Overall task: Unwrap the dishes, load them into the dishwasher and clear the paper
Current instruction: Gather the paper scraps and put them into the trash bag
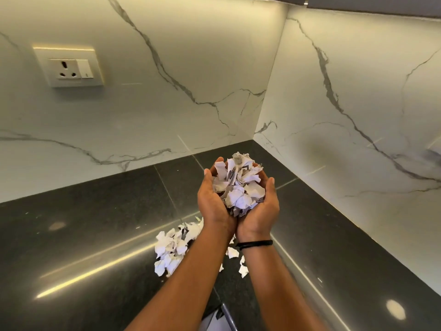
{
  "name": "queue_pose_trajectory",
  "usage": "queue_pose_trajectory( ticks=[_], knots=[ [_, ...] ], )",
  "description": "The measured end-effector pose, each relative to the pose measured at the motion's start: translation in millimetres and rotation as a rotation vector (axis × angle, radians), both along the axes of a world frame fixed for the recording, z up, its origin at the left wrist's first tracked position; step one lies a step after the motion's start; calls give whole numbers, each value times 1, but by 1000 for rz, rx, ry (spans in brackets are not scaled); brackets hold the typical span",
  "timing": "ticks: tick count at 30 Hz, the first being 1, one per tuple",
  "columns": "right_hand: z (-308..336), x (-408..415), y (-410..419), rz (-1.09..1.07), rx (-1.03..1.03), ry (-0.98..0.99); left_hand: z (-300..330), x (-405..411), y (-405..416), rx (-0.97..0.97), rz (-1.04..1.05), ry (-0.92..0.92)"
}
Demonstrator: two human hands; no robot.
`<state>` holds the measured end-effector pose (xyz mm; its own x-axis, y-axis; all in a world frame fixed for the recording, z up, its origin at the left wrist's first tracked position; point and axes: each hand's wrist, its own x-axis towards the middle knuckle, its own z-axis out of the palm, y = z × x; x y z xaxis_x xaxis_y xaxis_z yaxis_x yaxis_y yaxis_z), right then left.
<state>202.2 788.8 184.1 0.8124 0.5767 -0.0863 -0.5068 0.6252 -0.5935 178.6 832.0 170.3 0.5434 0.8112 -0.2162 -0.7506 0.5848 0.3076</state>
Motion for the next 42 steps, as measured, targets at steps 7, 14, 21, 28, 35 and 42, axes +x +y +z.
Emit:
queue_pose_trajectory(
  ticks=[7, 14, 21, 28, 35, 42],
  knots=[
    [-7, -62, -8, 187, 1, -9, 10, -75, -20, -8, 207, 45],
    [-19, -173, -5, 461, -61, -16, -1, -196, -33, 17, 492, 176],
    [-21, -289, -15, 687, 2, 7, 0, -315, -57, 25, 744, 270],
    [-41, -414, -52, 827, -30, 69, -36, -442, -92, -49, 874, 257],
    [-134, -532, -92, 845, -182, 72, -112, -557, -139, -191, 920, 184],
    [-316, -596, -141, 914, -441, 165, -280, -615, -190, -529, 1049, 232]
  ],
)
